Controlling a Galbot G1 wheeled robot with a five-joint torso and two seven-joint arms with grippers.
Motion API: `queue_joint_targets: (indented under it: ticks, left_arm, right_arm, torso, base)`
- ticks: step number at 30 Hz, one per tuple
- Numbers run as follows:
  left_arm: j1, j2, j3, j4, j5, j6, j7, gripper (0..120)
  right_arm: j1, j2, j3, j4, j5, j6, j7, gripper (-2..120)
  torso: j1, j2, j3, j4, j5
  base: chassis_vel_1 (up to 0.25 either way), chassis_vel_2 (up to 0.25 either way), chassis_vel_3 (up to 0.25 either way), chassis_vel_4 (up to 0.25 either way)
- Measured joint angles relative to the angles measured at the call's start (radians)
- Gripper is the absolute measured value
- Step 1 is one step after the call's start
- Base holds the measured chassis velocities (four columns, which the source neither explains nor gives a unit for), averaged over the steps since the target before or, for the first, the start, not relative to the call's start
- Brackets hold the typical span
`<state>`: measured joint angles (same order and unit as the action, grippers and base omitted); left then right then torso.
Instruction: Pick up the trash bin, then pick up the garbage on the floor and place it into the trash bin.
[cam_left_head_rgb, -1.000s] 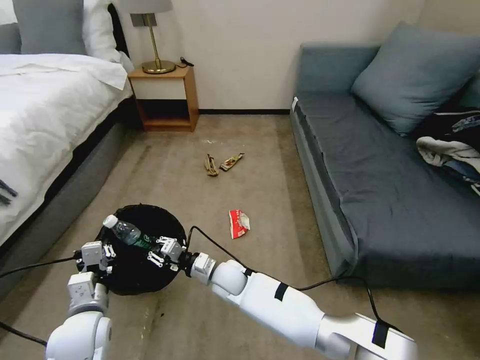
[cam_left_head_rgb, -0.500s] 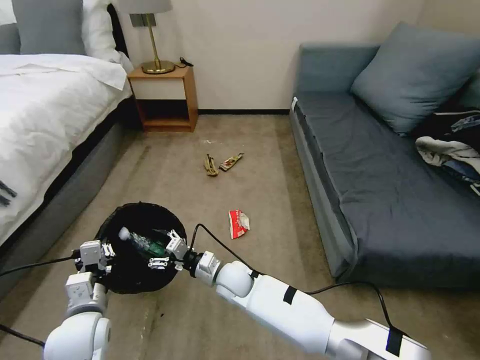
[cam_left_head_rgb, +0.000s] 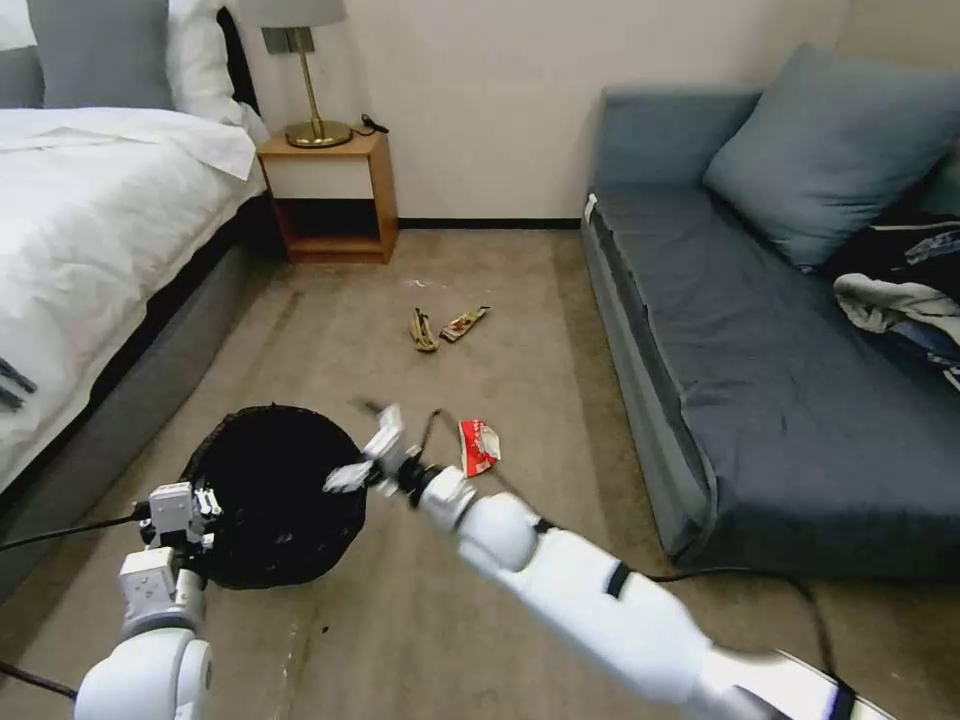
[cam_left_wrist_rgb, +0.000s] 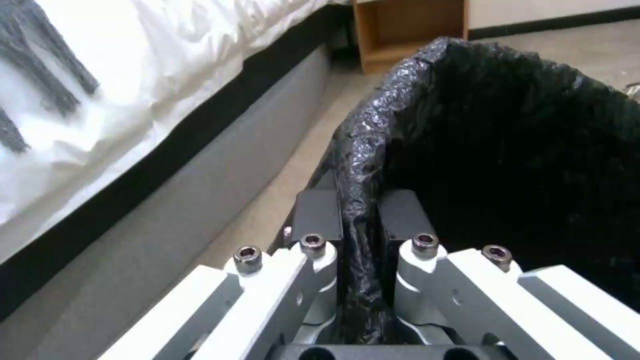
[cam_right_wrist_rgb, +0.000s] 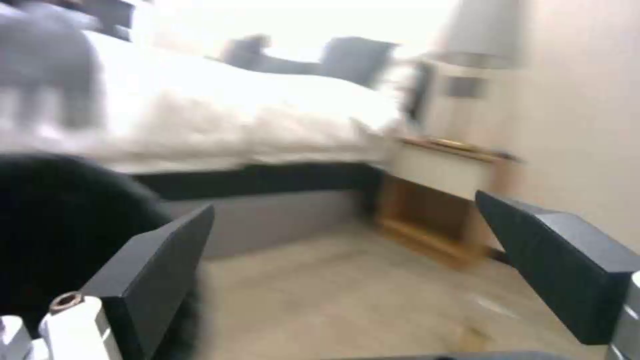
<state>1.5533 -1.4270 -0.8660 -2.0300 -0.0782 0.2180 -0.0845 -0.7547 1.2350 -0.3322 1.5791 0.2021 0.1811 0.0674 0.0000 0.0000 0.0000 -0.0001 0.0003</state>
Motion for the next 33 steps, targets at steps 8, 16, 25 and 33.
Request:
queue_joint_targets:
  ticks: [8, 16, 25, 33]
  left_arm:
    - [-0.008, 0.015, -0.008, 0.023, -0.014, -0.01, -0.001, 7]
    - [-0.018, 0.017, -0.009, 0.024, -0.015, -0.01, -0.001, 7]
    - [-0.016, 0.019, -0.012, 0.021, -0.02, -0.009, -0.001, 7]
    - [-0.004, 0.031, -0.013, 0.017, -0.021, -0.01, 0.0, 7]
  right_arm:
    - [-0.445, -0.107, 0.369, 0.296, -0.138, 0.035, 0.134, 100]
    - [-0.684, -0.024, 0.638, 0.351, -0.261, 0.15, 0.131, 100]
    - [-0.796, 0.055, 0.777, 0.332, -0.261, 0.26, 0.106, 100]
    - [-0.79, 0.077, 0.756, 0.304, -0.257, 0.289, 0.099, 100]
  torso:
    - [0.0, 0.0, 0.0, 0.0, 0.0]
    - [0.0, 0.0, 0.0, 0.0, -0.0002]
    - [0.0, 0.0, 0.0, 0.0001, -0.0003]
    - [0.0, 0.0, 0.0, 0.0002, -0.0003]
  base:
    - [0.0, 0.0, 0.0, 0.0]
    - [0.0, 0.0, 0.0, 0.0]
    - [0.0, 0.0, 0.0, 0.0]
    - [0.0, 0.0, 0.0, 0.0]
